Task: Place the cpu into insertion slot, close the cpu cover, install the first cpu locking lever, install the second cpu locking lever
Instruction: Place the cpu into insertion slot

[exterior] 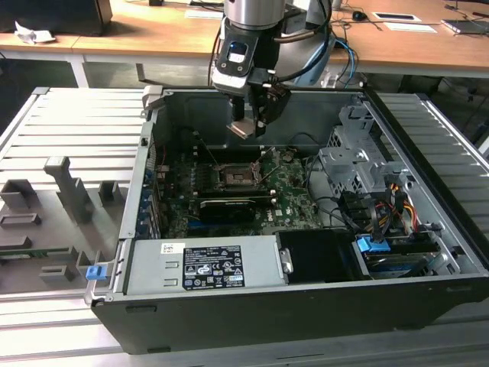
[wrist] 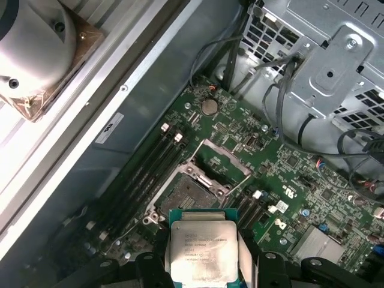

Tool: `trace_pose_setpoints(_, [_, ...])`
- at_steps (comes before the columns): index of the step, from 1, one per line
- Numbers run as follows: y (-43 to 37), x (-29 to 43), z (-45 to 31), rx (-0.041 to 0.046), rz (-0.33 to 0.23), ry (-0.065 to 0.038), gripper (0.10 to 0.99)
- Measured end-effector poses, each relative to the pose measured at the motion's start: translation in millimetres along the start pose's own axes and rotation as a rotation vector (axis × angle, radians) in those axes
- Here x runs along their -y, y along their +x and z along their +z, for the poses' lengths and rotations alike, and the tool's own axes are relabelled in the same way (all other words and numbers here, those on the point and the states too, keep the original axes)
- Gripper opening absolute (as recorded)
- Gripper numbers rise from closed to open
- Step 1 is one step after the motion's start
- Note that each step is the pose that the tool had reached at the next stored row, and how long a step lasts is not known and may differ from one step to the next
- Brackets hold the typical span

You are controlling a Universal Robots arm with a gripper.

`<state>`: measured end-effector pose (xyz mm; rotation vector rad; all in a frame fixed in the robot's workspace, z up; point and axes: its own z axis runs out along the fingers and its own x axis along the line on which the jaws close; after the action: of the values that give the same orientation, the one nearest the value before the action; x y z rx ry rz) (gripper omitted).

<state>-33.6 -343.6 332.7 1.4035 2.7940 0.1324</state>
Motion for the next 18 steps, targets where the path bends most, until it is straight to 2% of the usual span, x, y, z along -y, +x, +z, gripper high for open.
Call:
trace_pose_setpoints(8, [-0.2, 0.8, 9.8, 0.0006, 0.005, 0.0, 0.537])
trace_pose_setpoints(12, [-0.3, 0.9, 11.2, 0.0008, 0.008, 0.0, 0.537])
trace_pose_setpoints(18, [-0.4, 1.1, 13.5, 0.0059, 0.061, -0.001, 0.537])
